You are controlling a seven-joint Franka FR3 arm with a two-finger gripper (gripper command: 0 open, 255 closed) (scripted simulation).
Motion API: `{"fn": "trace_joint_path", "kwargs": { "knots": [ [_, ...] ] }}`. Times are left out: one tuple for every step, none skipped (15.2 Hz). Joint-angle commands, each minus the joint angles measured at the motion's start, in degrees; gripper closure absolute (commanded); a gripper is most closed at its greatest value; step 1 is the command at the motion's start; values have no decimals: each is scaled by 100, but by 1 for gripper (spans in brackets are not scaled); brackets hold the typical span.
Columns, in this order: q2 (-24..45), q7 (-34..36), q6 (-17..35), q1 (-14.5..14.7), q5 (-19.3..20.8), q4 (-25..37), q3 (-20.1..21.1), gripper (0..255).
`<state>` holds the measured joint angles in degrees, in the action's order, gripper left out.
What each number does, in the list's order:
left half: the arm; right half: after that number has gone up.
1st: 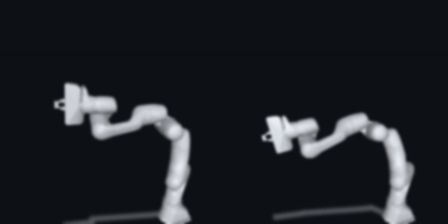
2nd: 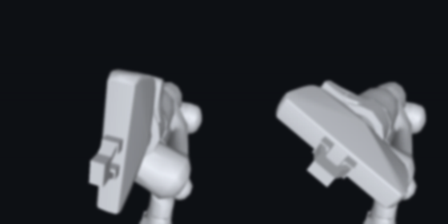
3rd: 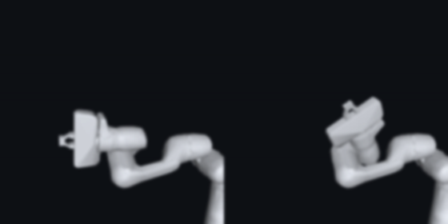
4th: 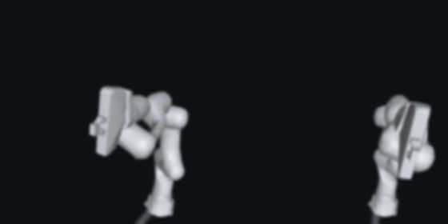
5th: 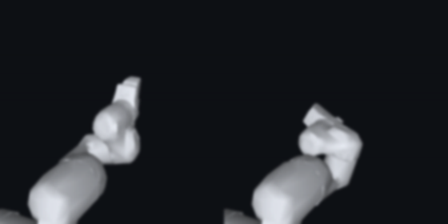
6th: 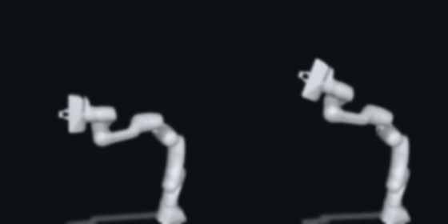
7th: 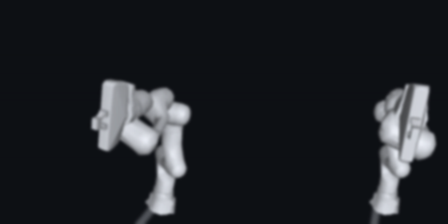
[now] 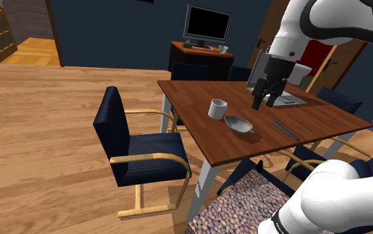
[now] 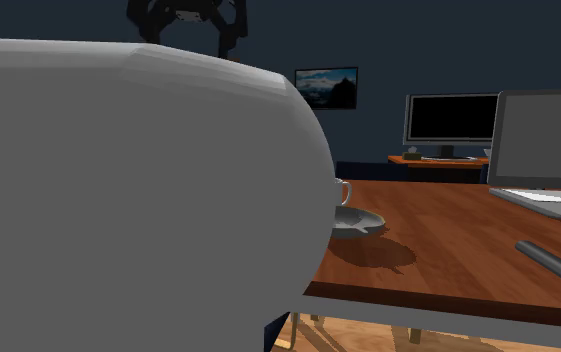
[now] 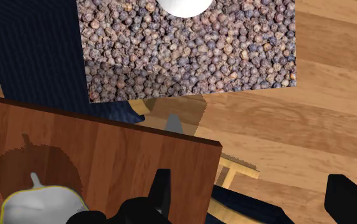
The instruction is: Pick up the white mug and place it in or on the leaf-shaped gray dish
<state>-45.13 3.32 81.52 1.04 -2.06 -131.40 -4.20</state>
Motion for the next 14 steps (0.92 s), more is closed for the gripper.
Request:
{"fn": "trace_joint_path", "kwargs": {
  "knots": [
    [0, 0, 0, 0, 0, 0, 0, 0],
    [123, -86, 163, -12, 59, -27, -64, 0],
    [252, -171, 325, -25, 114, -47, -127, 0],
    [387, -255, 487, -36, 166, -58, -191, 0],
    [528, -337, 648, -48, 214, -63, -255, 0],
    [675, -418, 807, -57, 259, -59, -319, 0],
    [827, -499, 964, -65, 300, -48, -383, 0],
    [984, -579, 1120, -73, 337, -29, -446, 0],
    [1147, -658, 1272, -80, 370, -3, -510, 0],
    [1314, -737, 1423, -86, 398, 32, -572, 0],
    [1486, -817, 1570, -93, 420, 74, -633, 0],
    [1662, -897, 1713, -99, 438, 123, -694, 0],
    [1842, -977, 1853, -104, 451, 181, -754, 0],
    [2025, -1058, 1989, -107, 459, 246, -814, 0]
  ]
}}
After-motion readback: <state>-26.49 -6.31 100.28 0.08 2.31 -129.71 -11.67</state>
